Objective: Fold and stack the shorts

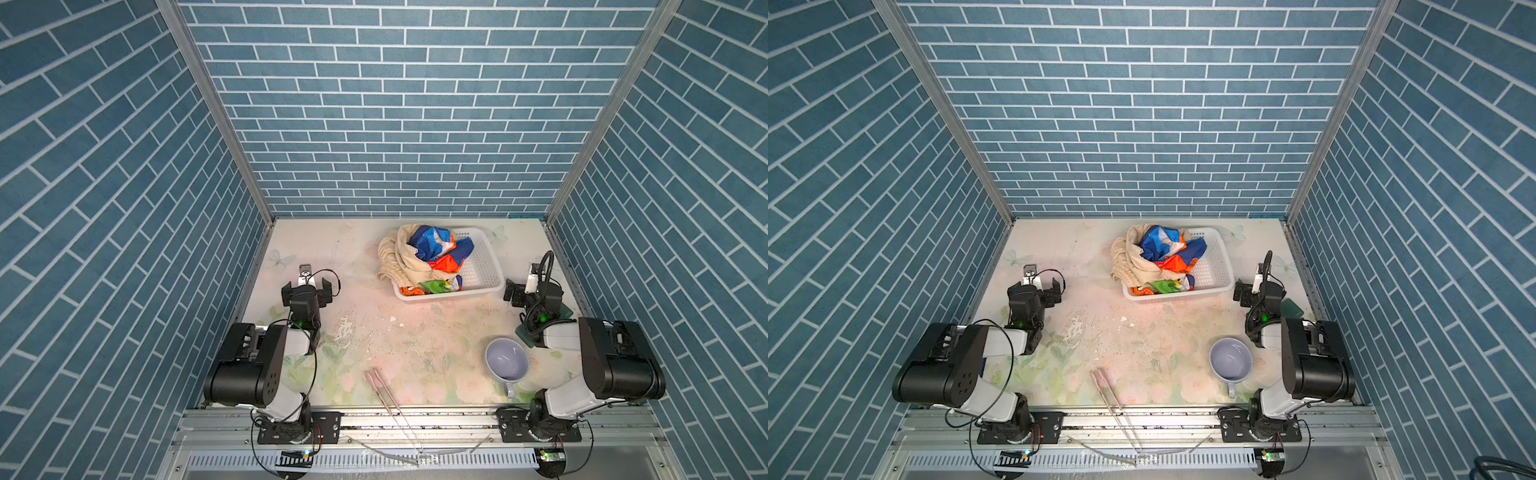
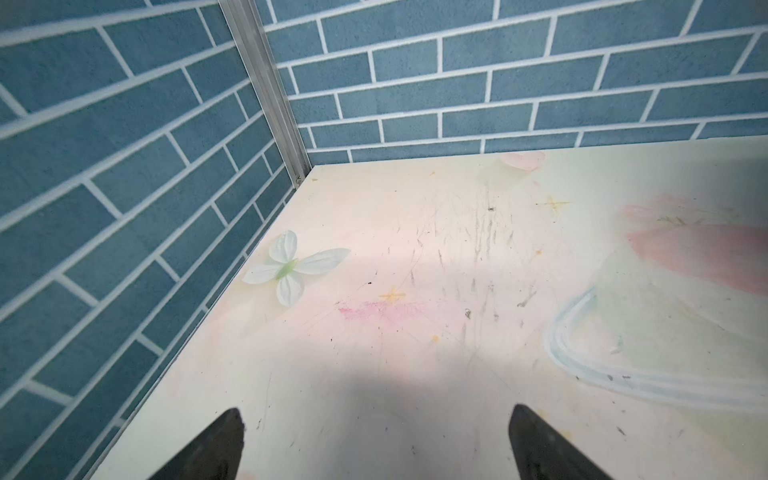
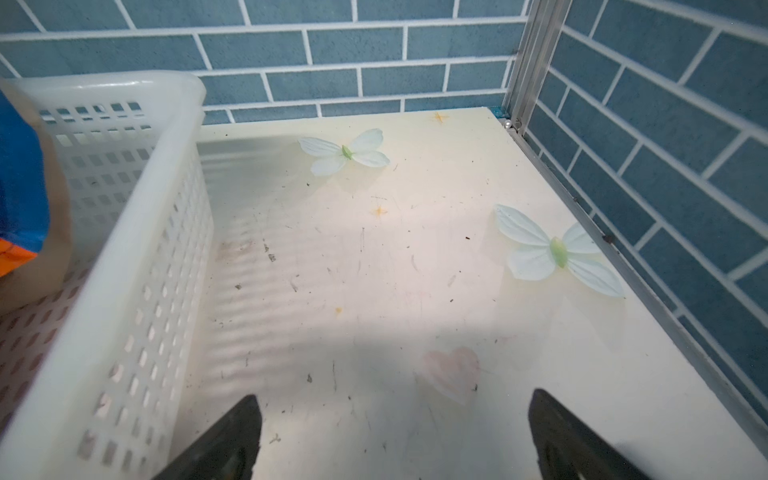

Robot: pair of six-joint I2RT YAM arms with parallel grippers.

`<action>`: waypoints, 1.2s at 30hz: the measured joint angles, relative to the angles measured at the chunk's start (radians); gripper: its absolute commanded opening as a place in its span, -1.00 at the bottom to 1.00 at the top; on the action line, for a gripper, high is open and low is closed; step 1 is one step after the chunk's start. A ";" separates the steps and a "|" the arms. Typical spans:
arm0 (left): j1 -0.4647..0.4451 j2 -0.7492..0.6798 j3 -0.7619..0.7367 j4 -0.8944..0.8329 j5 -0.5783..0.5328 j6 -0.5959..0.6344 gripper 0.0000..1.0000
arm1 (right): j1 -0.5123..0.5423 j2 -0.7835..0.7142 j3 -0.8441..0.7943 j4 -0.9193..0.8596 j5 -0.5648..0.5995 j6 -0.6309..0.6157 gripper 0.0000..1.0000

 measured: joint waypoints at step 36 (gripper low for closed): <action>-0.066 -0.449 0.425 -0.724 -0.204 -0.292 0.99 | 0.059 -0.414 0.280 -0.571 0.333 0.142 0.99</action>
